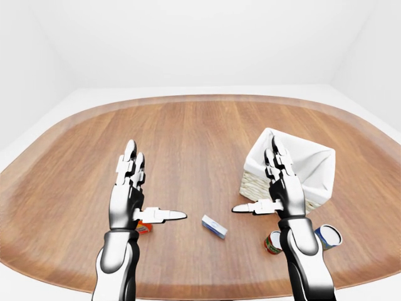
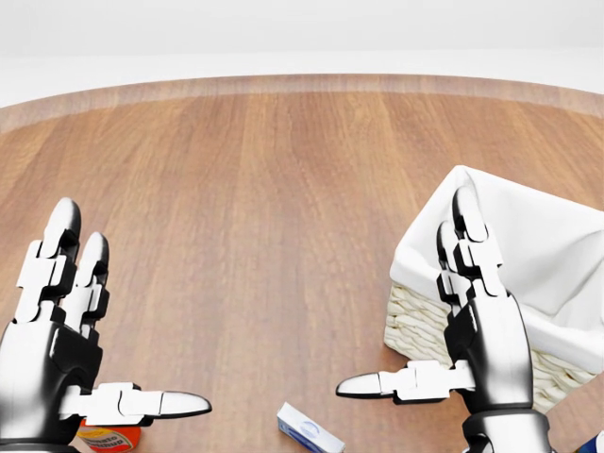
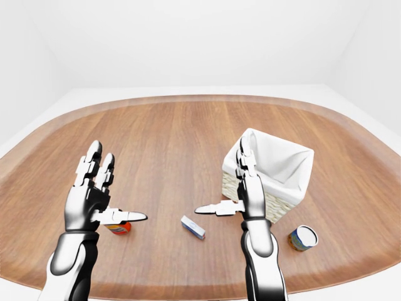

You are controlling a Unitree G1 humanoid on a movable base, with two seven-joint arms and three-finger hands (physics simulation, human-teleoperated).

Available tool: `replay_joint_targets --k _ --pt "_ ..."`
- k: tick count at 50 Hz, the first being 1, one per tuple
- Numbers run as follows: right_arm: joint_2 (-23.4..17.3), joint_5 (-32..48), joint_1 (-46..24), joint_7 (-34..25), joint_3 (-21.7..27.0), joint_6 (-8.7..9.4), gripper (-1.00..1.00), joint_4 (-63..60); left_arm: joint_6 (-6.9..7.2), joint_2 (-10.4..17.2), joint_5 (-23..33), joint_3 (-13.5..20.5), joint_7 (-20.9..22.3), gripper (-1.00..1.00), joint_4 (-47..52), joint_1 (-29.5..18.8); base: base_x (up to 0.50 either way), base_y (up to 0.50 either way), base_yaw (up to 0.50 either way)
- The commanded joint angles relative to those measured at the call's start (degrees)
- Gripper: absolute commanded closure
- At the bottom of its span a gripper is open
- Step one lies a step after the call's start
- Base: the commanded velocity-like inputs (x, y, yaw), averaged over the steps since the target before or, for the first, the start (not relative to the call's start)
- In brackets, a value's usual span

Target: Pick up the ketchup, and put it in the basket.

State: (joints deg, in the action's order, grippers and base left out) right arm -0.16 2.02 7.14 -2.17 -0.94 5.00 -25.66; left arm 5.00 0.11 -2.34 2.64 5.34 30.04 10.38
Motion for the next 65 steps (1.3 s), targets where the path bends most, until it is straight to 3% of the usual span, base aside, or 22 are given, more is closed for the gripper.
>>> replay_joint_targets --k 1,13,22,23,24,25,56,59,65 --pt "0.04 0.08 0.42 0.13 -0.08 0.0 -1.0 -0.05 0.0 -0.03 0.11 0.01 0.06 -1.0 0.45 0.42 0.0 0.0 0.0" --pt "-0.03 -0.46 0.72 -0.06 0.31 0.0 -1.0 0.1 0.0 0.11 0.32 0.48 0.27 -1.0 1.25 0.91 0.0 0.0 0.0" --pt "-0.01 -0.98 0.63 -0.3 0.7 0.0 -1.0 0.75 0.0 0.26 0.88 5.85 1.46 -1.0 0.14 1.07 0.0 0.0 0.0" --pt "-0.01 -1.09 0.61 -0.34 0.75 0.0 -1.0 0.8 0.0 0.33 0.64 6.76 1.64 -1.0 -0.57 0.96 0.0 0.0 0.0" --pt "-0.07 -0.51 -0.2 -0.35 0.39 0.0 -1.0 2.69 -3.6 3.48 -3.6 19.04 2.89 -1.0 -9.88 1.24 0.0 0.0 0.0" --pt "-0.08 -0.54 -0.23 -0.38 0.43 0.0 -1.0 2.72 -4.16 3.16 -3.38 20.12 3.54 -1.0 -10.67 1.04 0.0 0.0 0.0" --pt "-0.07 -0.47 0.08 -0.54 0.27 0.0 -1.0 2.33 -5.2 2.16 -2.43 21.93 4.97 -1.0 -12.69 0.13 0.0 0.0 0.0" --pt "-0.04 -0.51 0.03 -0.5 0.31 0.0 -1.0 2.4 -5.57 2.27 -2.4 21.9 4.88 -1.0 -13.33 -0.04 0.0 0.0 0.0" --pt "-0.1 -0.31 0.52 -0.48 0.2 0.0 -1.0 0.58 -8.26 3.76 -2.47 21.23 3.51 -1.0 -19.77 -2.12 0.0 0.0 0.0"
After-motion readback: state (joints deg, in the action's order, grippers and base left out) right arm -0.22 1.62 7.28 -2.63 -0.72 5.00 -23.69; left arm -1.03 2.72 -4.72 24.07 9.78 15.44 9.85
